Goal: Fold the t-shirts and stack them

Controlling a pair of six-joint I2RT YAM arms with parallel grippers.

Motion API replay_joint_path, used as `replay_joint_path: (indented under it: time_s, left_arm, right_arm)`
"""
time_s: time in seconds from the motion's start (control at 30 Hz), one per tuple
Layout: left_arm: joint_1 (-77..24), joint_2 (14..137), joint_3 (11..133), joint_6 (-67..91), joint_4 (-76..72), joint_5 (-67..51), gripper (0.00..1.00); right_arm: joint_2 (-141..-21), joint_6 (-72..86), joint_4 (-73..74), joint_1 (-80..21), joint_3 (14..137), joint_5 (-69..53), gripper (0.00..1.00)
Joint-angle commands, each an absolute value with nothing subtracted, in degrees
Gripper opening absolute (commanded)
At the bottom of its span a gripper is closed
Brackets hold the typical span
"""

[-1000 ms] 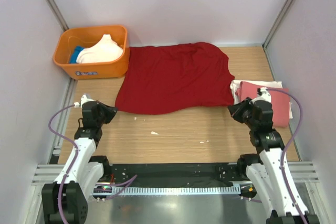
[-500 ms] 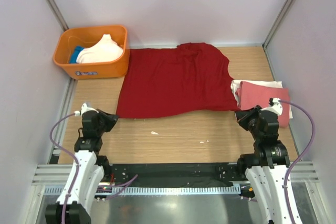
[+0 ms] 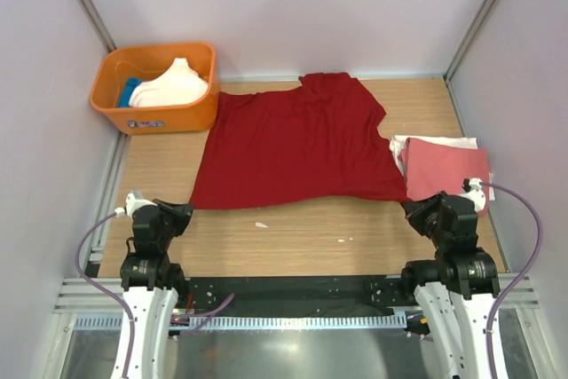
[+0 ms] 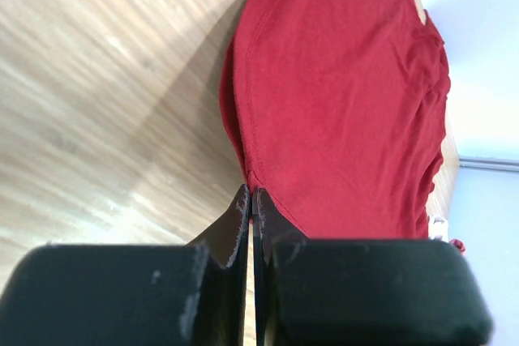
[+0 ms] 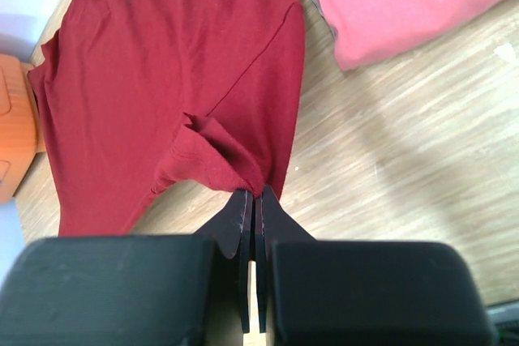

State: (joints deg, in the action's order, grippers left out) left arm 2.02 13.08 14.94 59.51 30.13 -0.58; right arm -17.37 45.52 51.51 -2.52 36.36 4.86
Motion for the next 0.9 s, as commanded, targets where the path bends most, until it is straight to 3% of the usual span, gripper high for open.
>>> replay_joint_path:
  time_s: [0.0,0.2,0.37,0.53,0.87]
  left_arm:
    - [2.2,11.2,15.9,62.6,34.4,0.7,0.00]
    - [0.8,7.0,16.5,64.6,37.4,6.1,0.00]
    - [0.8,10.4,15.9,64.0,32.5,7.6,0.01]
    - [0.8,25.0,15.9,63.5,19.1,6.1,0.00]
    - [0.7,51.4,27.9,59.0,6.2,9.6,0.00]
  right_arm:
    - [-15.2,46.0,55.4,-2.6,39.7,6.6,0.01]
    - [-12.6,46.3,54.4,-2.7,37.9,5.3,0.01]
    - [-21.1,43.0,44.6,-2.7,36.7,2.1,0.01]
    - [-33.6,38.7,36.2,-2.7,39.5,3.4,0.01]
    - [-57.5,32.3,25.1,-2.7,49.1,4.7,0.01]
